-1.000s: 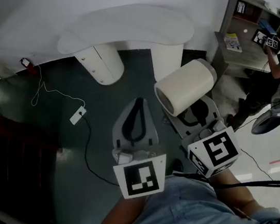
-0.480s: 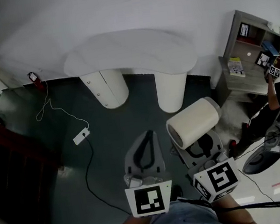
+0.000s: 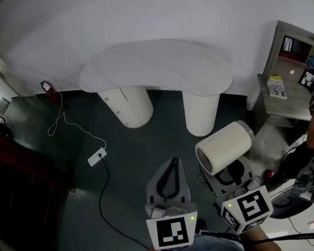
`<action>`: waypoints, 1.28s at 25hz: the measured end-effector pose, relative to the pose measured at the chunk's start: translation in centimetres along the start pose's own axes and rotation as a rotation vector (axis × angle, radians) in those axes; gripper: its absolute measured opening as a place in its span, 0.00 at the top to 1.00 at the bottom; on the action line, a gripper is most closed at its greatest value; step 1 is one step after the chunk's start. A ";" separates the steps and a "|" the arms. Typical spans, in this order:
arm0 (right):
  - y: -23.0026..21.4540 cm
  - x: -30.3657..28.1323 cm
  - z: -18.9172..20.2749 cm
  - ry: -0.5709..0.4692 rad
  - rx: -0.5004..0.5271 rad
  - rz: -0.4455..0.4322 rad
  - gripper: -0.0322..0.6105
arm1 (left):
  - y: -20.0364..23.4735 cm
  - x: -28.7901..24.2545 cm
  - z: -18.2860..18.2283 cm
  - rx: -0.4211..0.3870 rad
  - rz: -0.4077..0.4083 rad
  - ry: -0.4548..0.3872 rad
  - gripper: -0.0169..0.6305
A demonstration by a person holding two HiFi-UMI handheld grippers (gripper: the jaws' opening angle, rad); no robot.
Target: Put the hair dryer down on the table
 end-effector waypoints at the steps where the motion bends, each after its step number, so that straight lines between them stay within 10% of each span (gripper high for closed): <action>1: -0.4 -0.9 0.1 0.001 -0.002 0.001 0.60 | 0.4 -0.9 0.2 -0.002 0.000 0.001 0.95; 32: -8.3 -33.1 -4.7 -0.023 0.051 0.031 0.60 | 19.5 -29.5 0.3 0.043 0.051 -0.073 0.95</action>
Point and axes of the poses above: the fingertips, and each gripper's own axes: x backward along the fingers, y to its left, z out of its underside, the point moved 5 cm from there along x, backward along the fingers, and after that the axes turned 2 degrees about -y, right-handed, at the moved point
